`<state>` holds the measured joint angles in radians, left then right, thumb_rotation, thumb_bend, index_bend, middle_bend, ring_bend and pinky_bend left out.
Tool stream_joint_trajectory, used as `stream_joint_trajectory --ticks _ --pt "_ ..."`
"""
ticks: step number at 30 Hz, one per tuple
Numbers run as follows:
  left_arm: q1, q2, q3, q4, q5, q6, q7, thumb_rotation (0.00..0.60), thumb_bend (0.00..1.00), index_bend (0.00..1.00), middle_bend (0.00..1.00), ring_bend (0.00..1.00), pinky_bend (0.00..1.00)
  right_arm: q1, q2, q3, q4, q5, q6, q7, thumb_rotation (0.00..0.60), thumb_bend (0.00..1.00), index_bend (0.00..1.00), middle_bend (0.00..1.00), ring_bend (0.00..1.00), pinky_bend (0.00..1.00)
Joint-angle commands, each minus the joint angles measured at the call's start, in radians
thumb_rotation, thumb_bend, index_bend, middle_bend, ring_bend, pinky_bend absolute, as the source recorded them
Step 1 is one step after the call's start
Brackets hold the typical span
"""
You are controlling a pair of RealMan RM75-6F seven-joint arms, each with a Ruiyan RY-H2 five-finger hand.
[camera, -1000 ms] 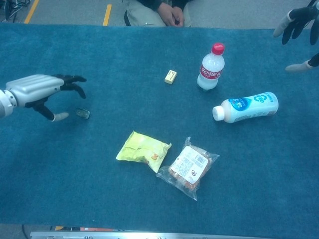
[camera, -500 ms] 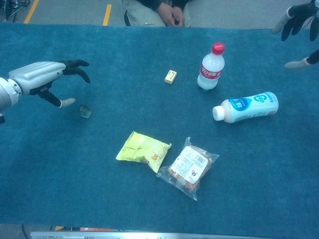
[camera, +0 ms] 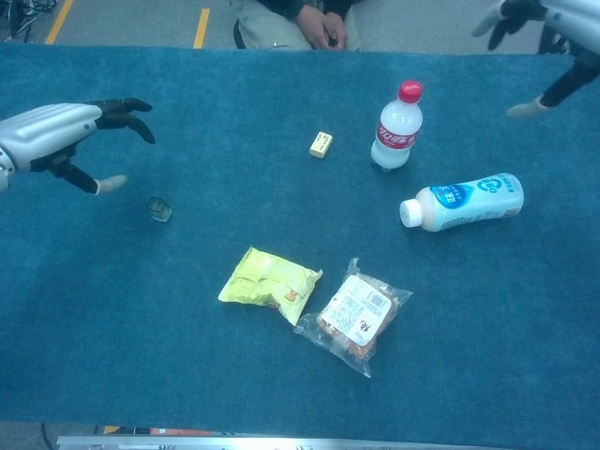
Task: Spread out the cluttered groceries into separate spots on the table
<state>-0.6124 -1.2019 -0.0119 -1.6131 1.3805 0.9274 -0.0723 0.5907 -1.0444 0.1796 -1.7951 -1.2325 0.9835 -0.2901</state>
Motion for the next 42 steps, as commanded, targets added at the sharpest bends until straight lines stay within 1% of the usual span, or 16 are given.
stream_joint_trajectory --ticks 1,8,14,21,27,34,37,39,42 --pt "0.015 0.025 0.009 -0.029 0.015 0.018 0.006 0.600 0.36 0.24 0.04 0.00 0.04 0.058 -0.049 0.025 0.028 0.072 -0.044 -0.067 0.600 0.00 0.22 0.31 0.22 0.39" --pt "0.043 0.078 0.034 -0.086 0.047 0.043 0.014 0.600 0.36 0.24 0.04 0.00 0.04 0.159 -0.154 0.040 0.106 0.218 -0.095 -0.197 0.600 0.00 0.22 0.31 0.22 0.39" --pt "0.063 0.109 0.048 -0.111 0.061 0.055 0.013 0.600 0.36 0.24 0.04 0.00 0.04 0.239 -0.236 0.032 0.163 0.334 -0.124 -0.292 0.600 0.00 0.22 0.31 0.22 0.39" --pt "0.077 0.125 0.060 -0.110 0.064 0.047 0.004 0.600 0.36 0.24 0.04 0.00 0.04 0.305 -0.275 0.011 0.186 0.439 -0.159 -0.347 0.600 0.00 0.21 0.31 0.22 0.39" --pt "0.083 0.125 0.064 -0.107 0.067 0.039 -0.006 0.600 0.36 0.24 0.04 0.00 0.04 0.344 -0.303 -0.013 0.204 0.487 -0.158 -0.379 0.600 0.00 0.20 0.31 0.22 0.39" --pt "0.088 0.126 0.064 -0.105 0.077 0.037 -0.021 0.600 0.36 0.24 0.04 0.00 0.04 0.374 -0.342 -0.037 0.239 0.516 -0.152 -0.393 0.600 0.00 0.20 0.31 0.22 0.39" --pt "0.090 0.125 0.062 -0.104 0.079 0.038 -0.030 0.600 0.36 0.24 0.04 0.00 0.04 0.380 -0.356 -0.040 0.254 0.519 -0.143 -0.387 0.600 0.00 0.20 0.32 0.23 0.41" --pt "0.090 0.122 0.061 -0.103 0.081 0.036 -0.035 0.600 0.36 0.24 0.04 0.00 0.04 0.384 -0.365 -0.043 0.264 0.520 -0.140 -0.384 0.600 0.00 0.21 0.34 0.26 0.44" --pt "0.090 0.118 0.059 -0.101 0.085 0.036 -0.041 0.600 0.36 0.24 0.04 0.00 0.04 0.389 -0.377 -0.051 0.278 0.521 -0.139 -0.383 0.600 0.01 0.28 0.37 0.30 0.49"
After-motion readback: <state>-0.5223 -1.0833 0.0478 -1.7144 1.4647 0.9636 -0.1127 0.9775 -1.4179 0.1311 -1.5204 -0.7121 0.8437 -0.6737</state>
